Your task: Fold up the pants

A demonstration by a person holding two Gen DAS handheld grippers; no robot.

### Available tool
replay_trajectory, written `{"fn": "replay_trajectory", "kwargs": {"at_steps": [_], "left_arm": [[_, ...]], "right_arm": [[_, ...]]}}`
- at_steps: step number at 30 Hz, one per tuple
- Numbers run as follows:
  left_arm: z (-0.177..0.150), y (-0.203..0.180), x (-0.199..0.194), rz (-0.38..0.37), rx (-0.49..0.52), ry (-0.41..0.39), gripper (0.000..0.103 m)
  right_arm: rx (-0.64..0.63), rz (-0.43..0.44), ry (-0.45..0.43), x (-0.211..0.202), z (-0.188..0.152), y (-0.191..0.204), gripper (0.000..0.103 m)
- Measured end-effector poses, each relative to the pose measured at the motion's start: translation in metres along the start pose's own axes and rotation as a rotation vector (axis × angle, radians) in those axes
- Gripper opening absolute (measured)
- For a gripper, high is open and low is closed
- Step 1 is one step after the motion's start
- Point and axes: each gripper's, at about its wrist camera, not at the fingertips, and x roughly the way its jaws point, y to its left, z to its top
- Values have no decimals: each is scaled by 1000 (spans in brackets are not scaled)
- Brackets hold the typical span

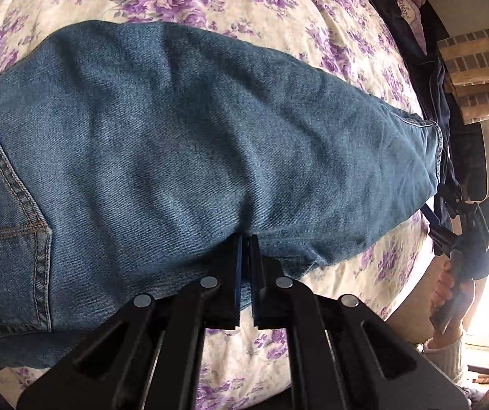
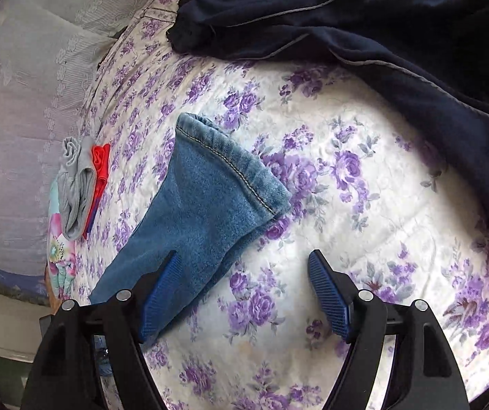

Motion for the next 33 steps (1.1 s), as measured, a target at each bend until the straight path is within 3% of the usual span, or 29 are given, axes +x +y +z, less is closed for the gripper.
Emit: {"fn": "replay_trajectory", "kwargs": {"at_steps": [9,10,11,12,15,20,24,33], "left_arm": [[1,-6,3,33,7,6,5],[1,-8,3,39,10,8,5],[1,-10,2,48,15,9,5],[1,-12,1,61,22,11,5],[0,-31,-9,101,83,8,5],[17,-98,-30,16,267,-60,5],[44,-147,-5,-15,345,-37,5],[83,-184,59,-67,306,36,5]], "right_arm": [[37,139,20,40,39,15,75],[55,156,19,40,41,13,69],[66,155,21,40,44,9,39],[79,172,41,42,45,5,27],[31,113,29,37,42,14,26],[-39,24,35,34,49,35,26],[-36,25,46,32,51,36,26],[-57,26,37,25,52,42,26]]}}
